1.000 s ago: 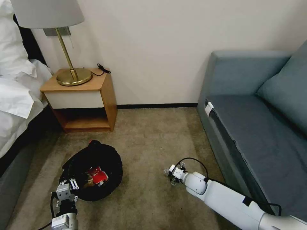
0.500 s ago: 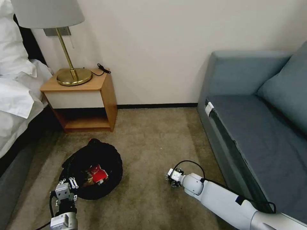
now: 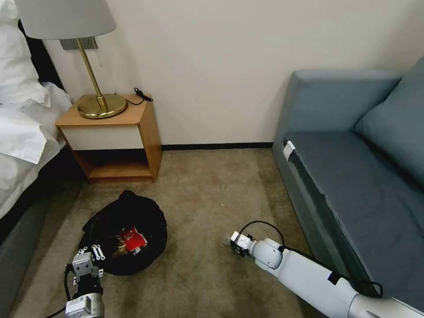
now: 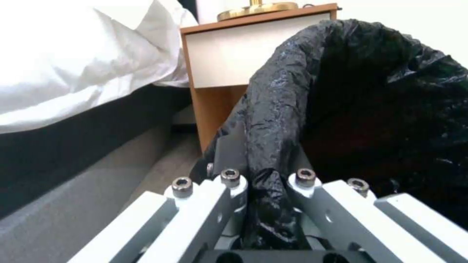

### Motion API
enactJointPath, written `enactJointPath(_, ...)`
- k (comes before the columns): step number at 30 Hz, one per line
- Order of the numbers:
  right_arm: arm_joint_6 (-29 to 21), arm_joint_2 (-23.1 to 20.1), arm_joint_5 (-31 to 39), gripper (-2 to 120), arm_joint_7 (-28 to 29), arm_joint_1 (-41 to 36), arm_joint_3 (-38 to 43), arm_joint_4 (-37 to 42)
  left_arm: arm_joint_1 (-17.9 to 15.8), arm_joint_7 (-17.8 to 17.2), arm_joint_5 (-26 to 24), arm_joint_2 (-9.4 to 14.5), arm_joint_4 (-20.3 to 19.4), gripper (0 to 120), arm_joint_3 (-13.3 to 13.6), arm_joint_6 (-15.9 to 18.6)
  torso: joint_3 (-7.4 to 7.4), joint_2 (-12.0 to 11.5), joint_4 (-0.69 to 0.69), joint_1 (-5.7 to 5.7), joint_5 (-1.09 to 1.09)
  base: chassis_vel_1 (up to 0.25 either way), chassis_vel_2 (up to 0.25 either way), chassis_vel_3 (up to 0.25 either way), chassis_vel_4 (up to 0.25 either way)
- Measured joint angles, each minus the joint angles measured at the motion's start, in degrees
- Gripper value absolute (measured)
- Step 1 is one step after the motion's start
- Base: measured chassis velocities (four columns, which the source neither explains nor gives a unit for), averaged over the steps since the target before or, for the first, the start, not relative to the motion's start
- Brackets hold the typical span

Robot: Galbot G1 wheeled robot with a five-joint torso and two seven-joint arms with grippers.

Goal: Pick up the trash bin, then pick up the garbage on the floor and place it into the trash bin.

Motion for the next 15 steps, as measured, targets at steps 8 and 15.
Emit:
enactJointPath(8, 3.99, -0.63, 19.54, 31, 1.00, 0.15, 4.20, 14.14, 0.53, -0.06, 0.51, -0.74, -0.26, 3, -0.12, -0.39, 0.00, 0.00, 0.00, 0.00, 0.00, 0.000, 0.000, 0.000, 0.000)
enactJointPath(15, 5.56, 1.45, 33.17, 31, 2.49, 2.10, 1.11, 23.21, 0.46, 0.00, 1.21, -2.27, -0.86, 3, 2.02, -0.08, 0.00, 0.00, 0.00, 0.00, -0.01, 0.000, 0.000, 0.000, 0.000)
